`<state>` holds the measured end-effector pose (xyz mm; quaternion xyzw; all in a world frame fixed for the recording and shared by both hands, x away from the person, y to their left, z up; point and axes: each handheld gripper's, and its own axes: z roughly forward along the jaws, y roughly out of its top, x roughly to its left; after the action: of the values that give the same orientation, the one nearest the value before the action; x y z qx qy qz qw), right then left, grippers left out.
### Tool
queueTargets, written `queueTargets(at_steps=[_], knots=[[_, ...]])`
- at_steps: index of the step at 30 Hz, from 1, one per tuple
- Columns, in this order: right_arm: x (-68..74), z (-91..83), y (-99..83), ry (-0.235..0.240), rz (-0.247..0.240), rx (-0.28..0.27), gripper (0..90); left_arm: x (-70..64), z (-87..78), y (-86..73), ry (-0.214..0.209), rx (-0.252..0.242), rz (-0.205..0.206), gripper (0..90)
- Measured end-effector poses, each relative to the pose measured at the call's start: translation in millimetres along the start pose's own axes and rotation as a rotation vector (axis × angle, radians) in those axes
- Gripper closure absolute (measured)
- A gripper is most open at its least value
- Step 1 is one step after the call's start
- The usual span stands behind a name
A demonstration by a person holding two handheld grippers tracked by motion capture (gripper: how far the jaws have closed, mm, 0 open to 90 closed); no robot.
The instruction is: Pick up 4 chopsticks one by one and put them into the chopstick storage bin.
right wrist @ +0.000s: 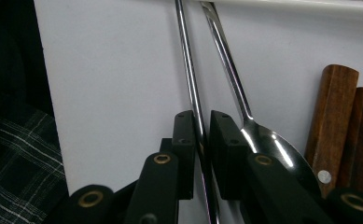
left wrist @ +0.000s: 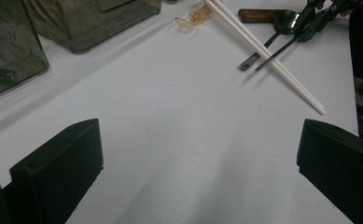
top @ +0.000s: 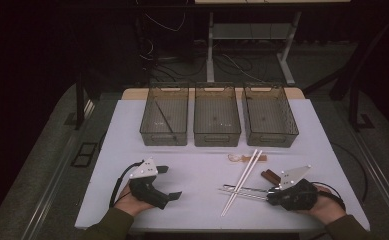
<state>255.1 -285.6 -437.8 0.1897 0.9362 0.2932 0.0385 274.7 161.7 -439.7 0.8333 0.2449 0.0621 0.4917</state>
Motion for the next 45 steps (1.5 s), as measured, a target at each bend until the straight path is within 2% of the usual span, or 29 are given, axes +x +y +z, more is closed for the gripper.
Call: queueTargets(at_steps=[3,5,6,9,15,19,22,23,34,45], knots=[[2.4,0.3,0.5,0.008,0.003,-0.003,81.6,0.1,0.1,0.0,0.0,0.002,0.002,0.0],[1.2,0.3,0.2,0.004,-0.024,0.001,83.6,-0.2,0.1,0.1,0.0,0.002,0.002,0.0],[2.4,0.5,0.5,0.012,-0.011,-0.004,84.5,-0.3,0.1,0.1,0.0,0.002,0.002,0.0],[2.9,0.5,0.7,0.012,-0.016,-0.003,84.6,-0.2,0.0,0.1,0.0,0.002,0.003,0.0],[0.5,0.2,0.6,0.005,-0.047,0.002,85.0,-0.2,0.0,0.1,0.0,0.001,0.002,0.0],[1.1,0.1,1.0,0.028,0.008,-0.014,85.1,-0.3,-0.1,0.1,0.0,0.0,0.002,0.0],[-1.2,-2.9,2.0,0.029,0.01,-0.034,85.1,-0.3,-0.1,0.2,0.0,0.0,0.002,0.0],[0.2,-4.3,3.2,0.05,0.04,-0.053,85.2,-0.3,0.0,0.2,0.0,0.0,0.002,0.0],[-1.3,-8.2,12.1,0.077,0.087,-0.12,85.2,-0.6,0.5,0.0,-0.001,0.002,-0.001,0.0],[-7.6,-12.1,29.5,0.069,0.143,-0.18,85.2,0.0,1.5,-0.1,-0.003,0.004,0.002,0.0]])
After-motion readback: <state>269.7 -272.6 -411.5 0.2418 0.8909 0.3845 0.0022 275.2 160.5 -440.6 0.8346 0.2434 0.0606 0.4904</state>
